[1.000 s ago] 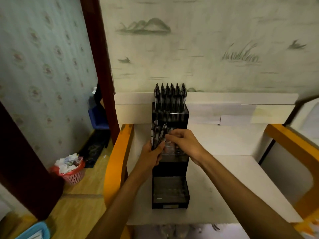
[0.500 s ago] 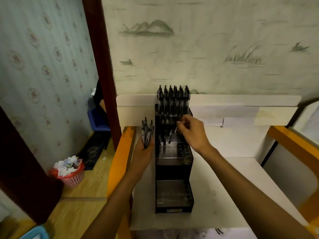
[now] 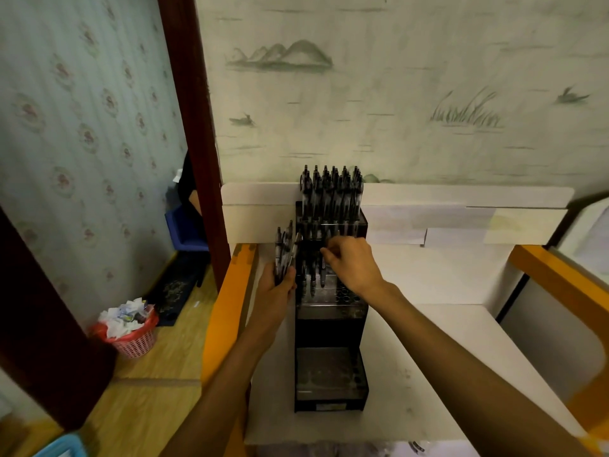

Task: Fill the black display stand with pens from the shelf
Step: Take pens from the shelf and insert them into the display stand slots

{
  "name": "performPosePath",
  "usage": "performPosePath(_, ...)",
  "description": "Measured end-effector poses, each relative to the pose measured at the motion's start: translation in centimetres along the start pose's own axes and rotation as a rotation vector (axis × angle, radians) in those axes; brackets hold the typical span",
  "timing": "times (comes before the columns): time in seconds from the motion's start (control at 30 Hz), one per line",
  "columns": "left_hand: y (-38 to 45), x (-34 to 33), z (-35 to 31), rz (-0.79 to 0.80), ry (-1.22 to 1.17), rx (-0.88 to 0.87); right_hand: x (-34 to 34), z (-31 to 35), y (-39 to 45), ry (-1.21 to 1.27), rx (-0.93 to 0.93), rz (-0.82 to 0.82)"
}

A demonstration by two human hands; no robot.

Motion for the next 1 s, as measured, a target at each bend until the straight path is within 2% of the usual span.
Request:
performPosePath(0.1,0.2,0.3,0.3,-0.023,0.018,-0.018,-1.4,-0.6,-0.7,-0.034,-0.035,0.098)
performPosePath(0.4,0.7,0.1,1.4,-0.006,-0.015,0.074,-1.2,-1.3,-1.3,0.046,-0.094,0.080)
performPosePath(0.47,0.7,-0.1,1.5,-0.003,-0.029,0.077,-0.8,-1.0,-1.3,0.240,-0.131,0.094)
performPosePath(0.53,0.7,-0.5,1.4,0.016,-0.031,0.063,-0.6,-0.6,-1.5,0.562,-0.225,0.170)
performPosePath(0.6,0.5,-0.9,1.1,0.026,-0.032,0.051,-0.5,-0.2,-1.6,0.732,-0.274,0.233)
performPosePath(0.83,0.3,-2.2,1.2,0.063,0.041,0.023,-0.3,-0.7,-2.0,0.970,-0.400,0.234)
performPosePath(0.9,0.4,-2.2,1.4,0.060,0.059,0.020,0.0,-1.0,-1.9,1.020,-0.414,0.179)
performPosePath(1.0,0.8,-1.2,1.6,-0.042,0.147,0.004,1.1,-1.7,-1.3,1.020,-0.420,0.050)
Point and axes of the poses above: each hand's wrist, its own y-axis towards the middle knuckle, its own x-axis out of the back of the hand, z = x × y, the point moved 5 cm from there along y, towards the middle knuckle, and after that the axes turned 5 degrees about -z, right-handed, at the moved point
